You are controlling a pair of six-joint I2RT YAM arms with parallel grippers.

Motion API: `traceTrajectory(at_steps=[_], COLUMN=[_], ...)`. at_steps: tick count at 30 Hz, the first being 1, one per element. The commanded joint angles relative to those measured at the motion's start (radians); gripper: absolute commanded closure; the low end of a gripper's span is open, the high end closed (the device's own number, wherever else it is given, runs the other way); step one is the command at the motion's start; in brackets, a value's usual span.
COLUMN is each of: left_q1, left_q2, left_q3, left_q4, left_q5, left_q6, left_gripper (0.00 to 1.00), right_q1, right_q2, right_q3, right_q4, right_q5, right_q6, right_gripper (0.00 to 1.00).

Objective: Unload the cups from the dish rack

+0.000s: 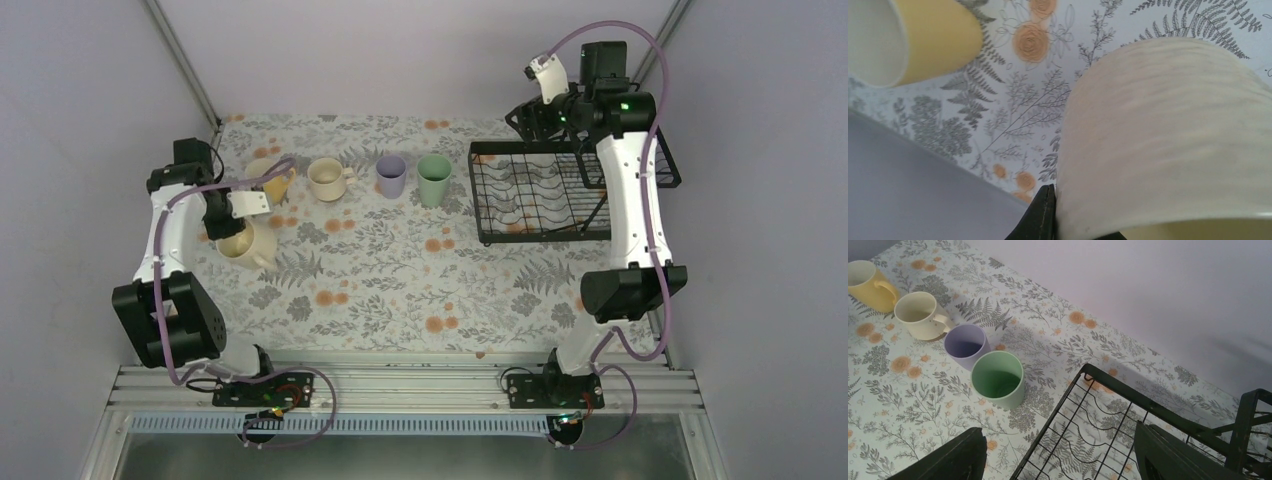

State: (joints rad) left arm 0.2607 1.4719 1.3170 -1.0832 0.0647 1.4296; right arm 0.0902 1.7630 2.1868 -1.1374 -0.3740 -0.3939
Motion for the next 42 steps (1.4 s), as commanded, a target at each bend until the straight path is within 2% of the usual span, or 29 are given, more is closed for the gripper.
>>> traceTrajectory(at_steps=[1, 15, 24, 37, 39, 40, 42], left_q1=[-0.011, -0.124, -0.173, -0.190, -0.190, -0.191, -0.192], left_q2=[0.031, 0.188, 0.201, 0.240, 0.242, 0.244, 0.247], left_q3=[-0.030, -0.035, -0.061, -0.076, -0.074, -0.073, -0.072], left_q4=[0.085, 0.184, 0.236, 0.249, 0.242, 0.235, 0.232], left_q5=[0.043, -0.055, -0.132, -0.254, -0.264, -0.271, -0.279], left_q6=[-0.014, -0.141, -0.159, -0.188, -0.192, -0.194, -0.198], left_gripper=[0.98, 0.98, 0.97, 0.96, 0.93, 0.86, 0.79], right_q1=[-0.004, -0.001, -0.004, -0.011, -0.022, -0.031, -0.052], right_q2=[-0.039, -0.048, -0.054, -0.012, -0.008, -0.005, 0.001], right_q3=[0.054, 0.123, 0.081, 0.111, 0.111, 0.108, 0.098], right_q4=[0.021, 0.026, 0.091, 0.122, 0.128, 0.131, 0.144], right_q5=[-0.033, -0.037, 0.200, 0.396, 0.429, 0.441, 0.453], right_q6=[0.024, 0.024, 0.029, 0.067, 0.069, 0.068, 0.062], right_gripper=[0.24, 0.24, 0.23, 0.23, 0.22, 0.22, 0.22])
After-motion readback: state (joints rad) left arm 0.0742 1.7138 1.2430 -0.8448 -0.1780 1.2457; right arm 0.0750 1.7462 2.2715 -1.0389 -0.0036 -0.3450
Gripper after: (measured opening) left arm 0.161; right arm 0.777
